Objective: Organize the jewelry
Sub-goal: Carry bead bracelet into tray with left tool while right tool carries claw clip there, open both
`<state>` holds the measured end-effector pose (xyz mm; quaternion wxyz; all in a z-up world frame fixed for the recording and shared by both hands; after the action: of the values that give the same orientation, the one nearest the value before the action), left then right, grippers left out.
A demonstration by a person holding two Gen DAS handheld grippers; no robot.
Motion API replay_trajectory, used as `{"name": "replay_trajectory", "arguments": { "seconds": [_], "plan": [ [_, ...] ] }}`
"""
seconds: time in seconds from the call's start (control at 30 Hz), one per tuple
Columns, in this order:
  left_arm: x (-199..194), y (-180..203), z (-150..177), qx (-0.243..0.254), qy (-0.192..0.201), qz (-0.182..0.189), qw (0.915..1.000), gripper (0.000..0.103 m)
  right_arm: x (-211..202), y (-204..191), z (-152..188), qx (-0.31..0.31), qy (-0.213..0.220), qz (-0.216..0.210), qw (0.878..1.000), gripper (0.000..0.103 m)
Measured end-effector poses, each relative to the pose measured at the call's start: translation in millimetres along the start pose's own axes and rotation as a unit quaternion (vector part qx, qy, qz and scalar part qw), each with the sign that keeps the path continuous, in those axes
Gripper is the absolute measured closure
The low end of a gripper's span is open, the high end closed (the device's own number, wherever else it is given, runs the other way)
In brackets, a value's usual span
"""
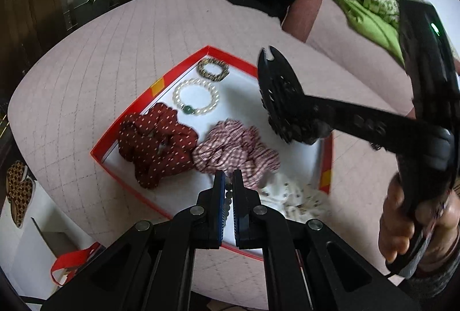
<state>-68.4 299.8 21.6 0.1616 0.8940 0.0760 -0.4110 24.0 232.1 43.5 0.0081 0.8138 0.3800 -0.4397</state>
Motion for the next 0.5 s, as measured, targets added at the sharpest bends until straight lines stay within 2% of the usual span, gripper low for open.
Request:
{"name": "replay_trajectory", "arguments": {
  "seconds": [0.3, 0.5],
  "plan": [
    [16.2, -12.0, 9.6, -0.005, -0.012, -0.005, 0.9999, 0.098, 37.5, 1.5, 8.7, -0.04, -0.022, 0.051, 0.998, 0.091],
    [23.5, -9.7, 16.1, -0.005, -0.027, 0.0, 0.9996, 0.098, 46.0, 8.2, 9.4, -0.033, -0.027, 0.061, 0.997, 0.091]
  ]
}}
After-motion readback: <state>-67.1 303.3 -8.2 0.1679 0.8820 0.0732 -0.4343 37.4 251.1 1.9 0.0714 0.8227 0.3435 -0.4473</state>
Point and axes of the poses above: each gripper's, at about its wrist camera, not at the fingertips, and x roughly the way its jaws point, y to its right, z to its underside, the point moved 10 cm from there along x, roughly the way its jaws point, and after that the axes turned 5 degrees about y, right-handed, at the moved point
